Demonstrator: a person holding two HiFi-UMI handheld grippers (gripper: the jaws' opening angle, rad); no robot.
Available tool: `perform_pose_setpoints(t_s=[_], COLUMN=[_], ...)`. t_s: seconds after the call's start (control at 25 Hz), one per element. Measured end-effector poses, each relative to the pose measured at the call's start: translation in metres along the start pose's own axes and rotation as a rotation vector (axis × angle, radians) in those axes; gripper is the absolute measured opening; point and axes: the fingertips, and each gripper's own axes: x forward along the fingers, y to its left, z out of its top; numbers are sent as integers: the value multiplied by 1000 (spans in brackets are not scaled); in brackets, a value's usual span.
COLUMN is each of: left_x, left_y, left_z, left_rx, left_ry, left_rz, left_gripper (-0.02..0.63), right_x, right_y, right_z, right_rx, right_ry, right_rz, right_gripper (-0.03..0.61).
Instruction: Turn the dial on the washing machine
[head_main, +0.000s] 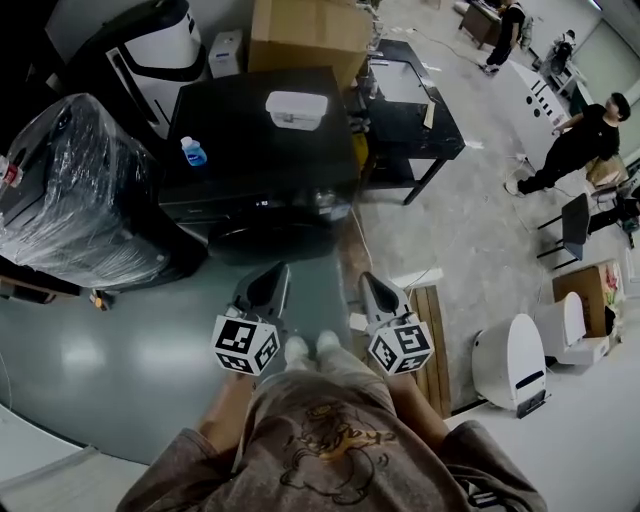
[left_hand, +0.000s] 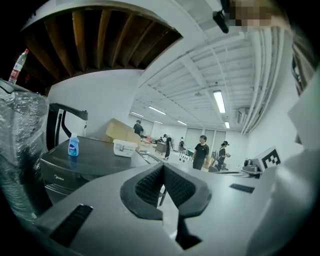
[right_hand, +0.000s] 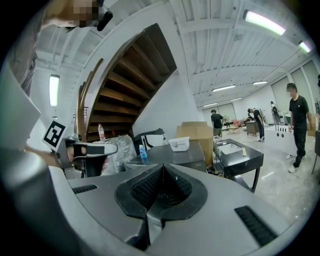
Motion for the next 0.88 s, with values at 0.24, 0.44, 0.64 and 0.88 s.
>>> perform_pose_setpoints(t_s=[0.24, 0.44, 0.64, 0.88], left_x=[13, 21, 27, 33], left_y=[5, 10, 18, 26], left_z=[6, 8, 9, 7], left_rx=[-1, -3, -21, -40], left_ry=[-5, -3, -4, -6], left_rz=[22, 36, 46, 59], left_gripper=[-8, -8, -8, -8], right_x=[21, 40, 65, 98], right_y=[-11, -14, -21, -30], right_z=[2, 3, 2, -13], right_rx=[11, 26, 41, 43], right_ry=[3, 17, 24, 53], right_rz=[44, 73, 63, 50], right_gripper=[2, 71, 268, 321])
